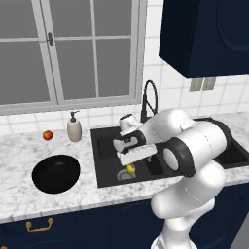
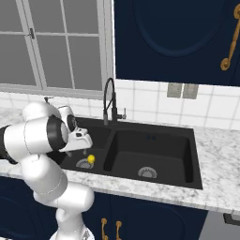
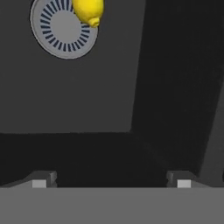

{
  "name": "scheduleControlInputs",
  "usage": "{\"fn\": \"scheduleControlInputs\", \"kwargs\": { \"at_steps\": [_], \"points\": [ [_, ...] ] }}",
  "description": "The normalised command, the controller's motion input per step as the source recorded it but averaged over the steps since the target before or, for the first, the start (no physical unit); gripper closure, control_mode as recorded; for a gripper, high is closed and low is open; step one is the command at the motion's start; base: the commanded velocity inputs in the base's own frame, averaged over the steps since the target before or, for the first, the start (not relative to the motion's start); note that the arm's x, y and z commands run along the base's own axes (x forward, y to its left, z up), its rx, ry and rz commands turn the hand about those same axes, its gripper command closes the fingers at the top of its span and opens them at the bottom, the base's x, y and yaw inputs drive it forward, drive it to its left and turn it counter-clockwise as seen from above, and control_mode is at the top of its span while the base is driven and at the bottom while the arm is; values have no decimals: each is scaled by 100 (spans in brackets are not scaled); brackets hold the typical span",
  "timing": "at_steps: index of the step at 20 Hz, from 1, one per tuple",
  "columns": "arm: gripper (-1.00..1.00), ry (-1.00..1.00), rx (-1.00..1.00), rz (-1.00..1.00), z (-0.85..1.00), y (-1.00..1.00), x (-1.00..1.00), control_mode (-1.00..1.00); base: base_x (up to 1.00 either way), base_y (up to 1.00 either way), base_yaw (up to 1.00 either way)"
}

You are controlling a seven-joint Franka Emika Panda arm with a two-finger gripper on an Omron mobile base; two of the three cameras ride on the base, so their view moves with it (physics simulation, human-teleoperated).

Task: Pick the lemon from the sink and place it in the bowl. Then pick the bowl and place it in the microwave. Then close the microwave door and press the start button.

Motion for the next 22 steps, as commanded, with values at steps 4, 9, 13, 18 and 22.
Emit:
{"fn": "scheduleControlInputs", "kwargs": {
  "at_steps": [4,9,13,18,22],
  "points": [
    [-100,0,0,0,-28,0,20,-100,0,0,0],
    [-100,0,0,0,-30,0,31,-100,0,0,0],
    [-100,0,0,0,-40,0,34,-100,0,0,0],
    [-100,0,0,0,-40,0,42,-100,0,0,0],
    [-100,-3,-1,0,-40,0,40,-100,0,0,0]
  ]
}}
